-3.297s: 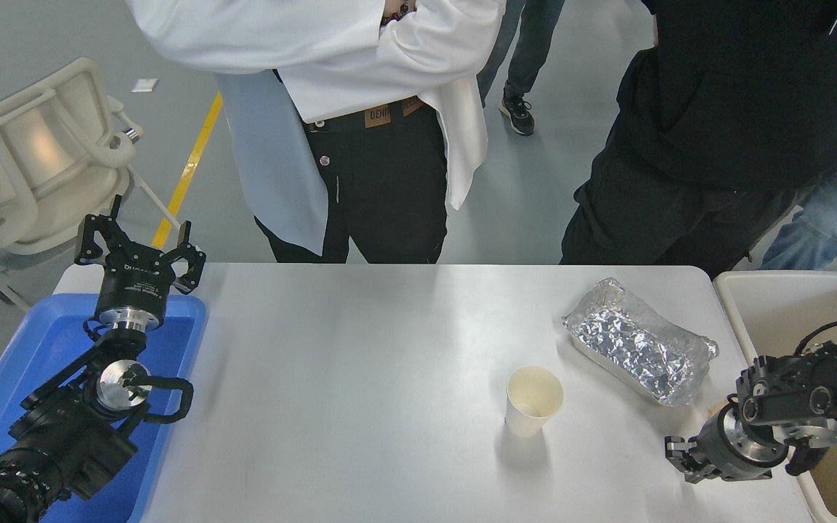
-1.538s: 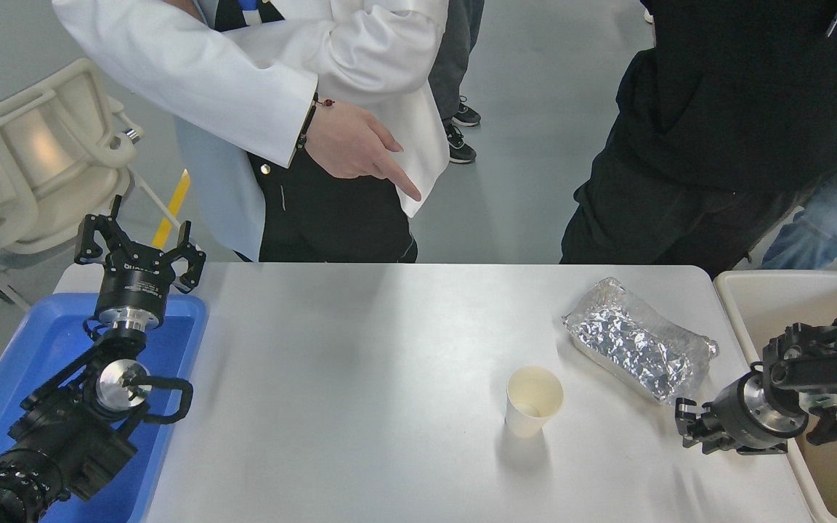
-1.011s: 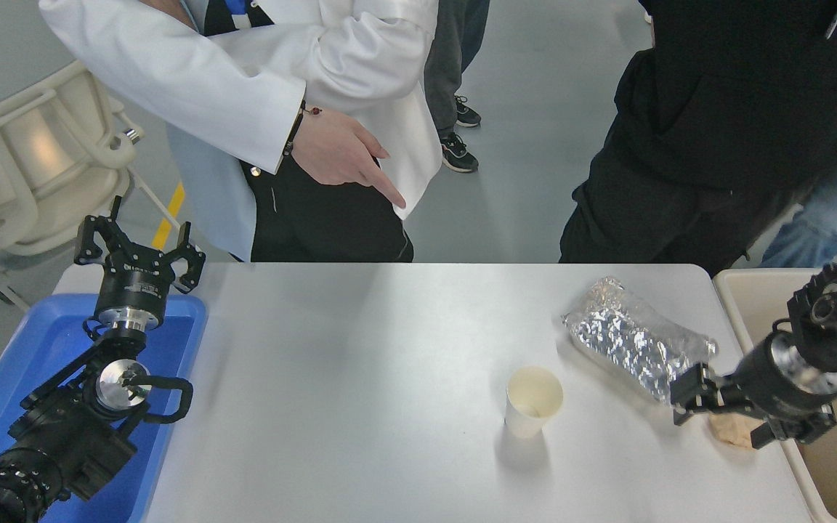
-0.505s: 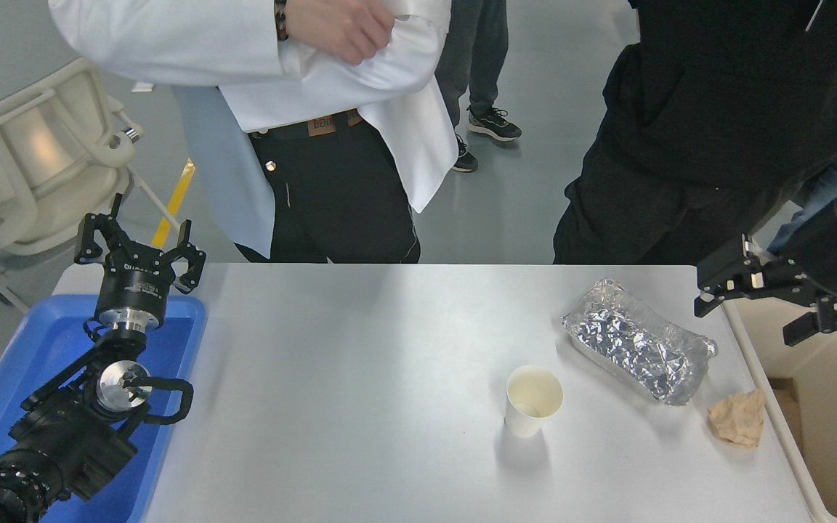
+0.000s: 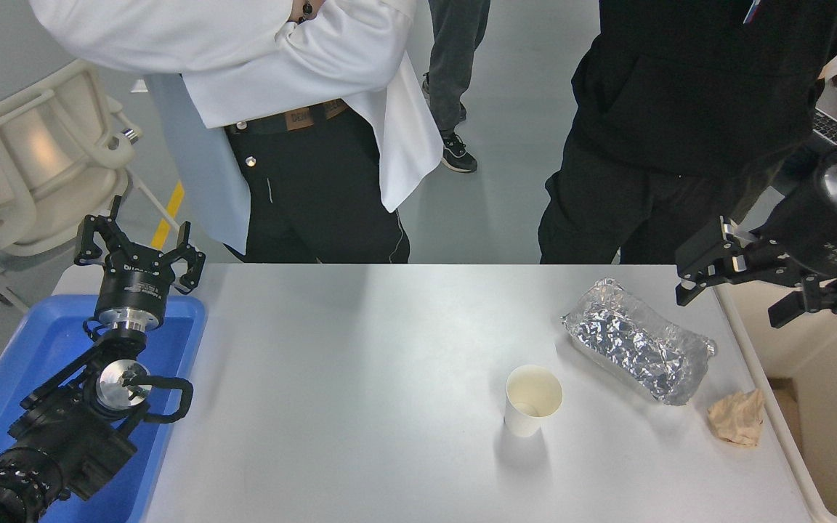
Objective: Pick up paper cup place in dustbin
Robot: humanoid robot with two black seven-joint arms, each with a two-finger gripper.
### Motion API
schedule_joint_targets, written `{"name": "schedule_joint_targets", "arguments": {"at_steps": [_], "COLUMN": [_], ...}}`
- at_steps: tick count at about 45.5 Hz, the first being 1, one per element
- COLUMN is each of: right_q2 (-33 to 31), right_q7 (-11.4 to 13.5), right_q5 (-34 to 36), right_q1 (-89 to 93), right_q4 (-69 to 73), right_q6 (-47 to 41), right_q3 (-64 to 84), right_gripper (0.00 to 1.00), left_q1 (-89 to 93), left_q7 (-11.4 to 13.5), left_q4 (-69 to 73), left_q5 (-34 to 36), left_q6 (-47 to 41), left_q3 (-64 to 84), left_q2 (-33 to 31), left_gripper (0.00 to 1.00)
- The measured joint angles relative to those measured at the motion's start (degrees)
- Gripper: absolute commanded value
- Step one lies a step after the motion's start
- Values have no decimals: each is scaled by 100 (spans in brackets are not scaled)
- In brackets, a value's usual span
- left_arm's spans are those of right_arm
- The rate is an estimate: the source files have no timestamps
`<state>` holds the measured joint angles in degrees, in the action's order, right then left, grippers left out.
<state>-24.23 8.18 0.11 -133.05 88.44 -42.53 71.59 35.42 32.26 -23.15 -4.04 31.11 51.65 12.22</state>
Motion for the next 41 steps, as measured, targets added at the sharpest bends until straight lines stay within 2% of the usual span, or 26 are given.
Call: {"name": "schedule_joint_targets", "arguments": {"at_steps": [20, 30, 34, 41], "right_q2": [1148, 1533, 1699, 1969], "right_q7": [7, 8, 8, 8], "right_q5": [34, 57, 60, 61], "right_q1": [1795, 2762, 3142, 3780], "right_q4": [-457, -900, -1154, -1610], "right_q6": [1716, 2218, 2371, 2642], "right_q3": [-854, -1210, -1275, -1317], "right_gripper": [97, 94, 90, 90], "left_q1": [0, 0, 1, 0], "left_q7": [0, 0, 0, 0], "left_q4": [1, -2, -3, -3], "left_q5": [-2, -1, 0, -1], "left_q6": [0, 0, 0, 0], "left_q3": [-2, 0, 1, 2], "left_q2": [0, 0, 0, 0], "left_gripper": [99, 99, 99, 99]}}
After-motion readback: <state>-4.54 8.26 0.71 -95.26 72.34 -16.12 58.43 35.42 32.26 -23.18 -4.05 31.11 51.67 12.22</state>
